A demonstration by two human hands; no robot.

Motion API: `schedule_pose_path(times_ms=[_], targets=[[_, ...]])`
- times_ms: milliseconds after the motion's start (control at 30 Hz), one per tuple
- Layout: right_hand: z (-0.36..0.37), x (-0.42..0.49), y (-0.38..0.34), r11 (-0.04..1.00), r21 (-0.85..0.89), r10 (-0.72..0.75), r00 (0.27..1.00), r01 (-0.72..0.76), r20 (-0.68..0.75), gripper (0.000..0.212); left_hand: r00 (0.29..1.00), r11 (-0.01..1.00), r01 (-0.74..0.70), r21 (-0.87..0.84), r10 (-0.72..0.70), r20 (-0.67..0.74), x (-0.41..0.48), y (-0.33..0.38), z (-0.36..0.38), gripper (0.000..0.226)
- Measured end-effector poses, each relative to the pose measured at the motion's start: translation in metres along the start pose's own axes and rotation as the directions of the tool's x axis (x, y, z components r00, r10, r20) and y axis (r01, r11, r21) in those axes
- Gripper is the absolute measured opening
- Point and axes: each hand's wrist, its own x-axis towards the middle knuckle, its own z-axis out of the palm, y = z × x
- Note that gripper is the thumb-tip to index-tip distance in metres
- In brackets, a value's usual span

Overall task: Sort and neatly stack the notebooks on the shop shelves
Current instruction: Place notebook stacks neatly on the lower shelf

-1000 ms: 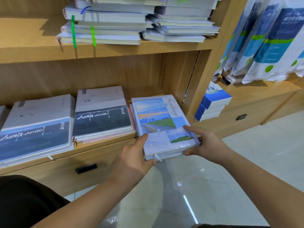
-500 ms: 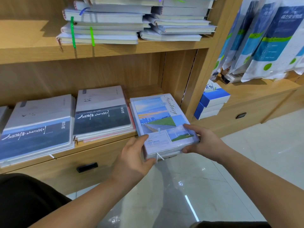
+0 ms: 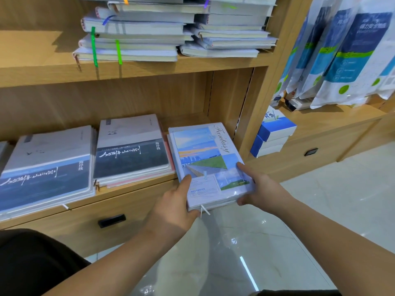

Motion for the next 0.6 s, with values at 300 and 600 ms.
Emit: schedule_pose_path(times_ms=[300, 600], targets=[[0.002, 0.014, 0.000, 0.997, -0.059, -0.044, 0.998, 0.041, -0.053, 0.108, 0.997, 0.997, 0.043, 0.067, -0.047, 0.054, 0.010, 0.008, -0.001, 0.087], [0.003, 0.040, -0.010, 0.998, 0.003, -0.055, 0.989, 0.056, -0.140, 0.106, 0.994, 0.994, 0.098, -0.037, -0.096, 0.052, 0.036, 0.014, -0.017, 0.084]])
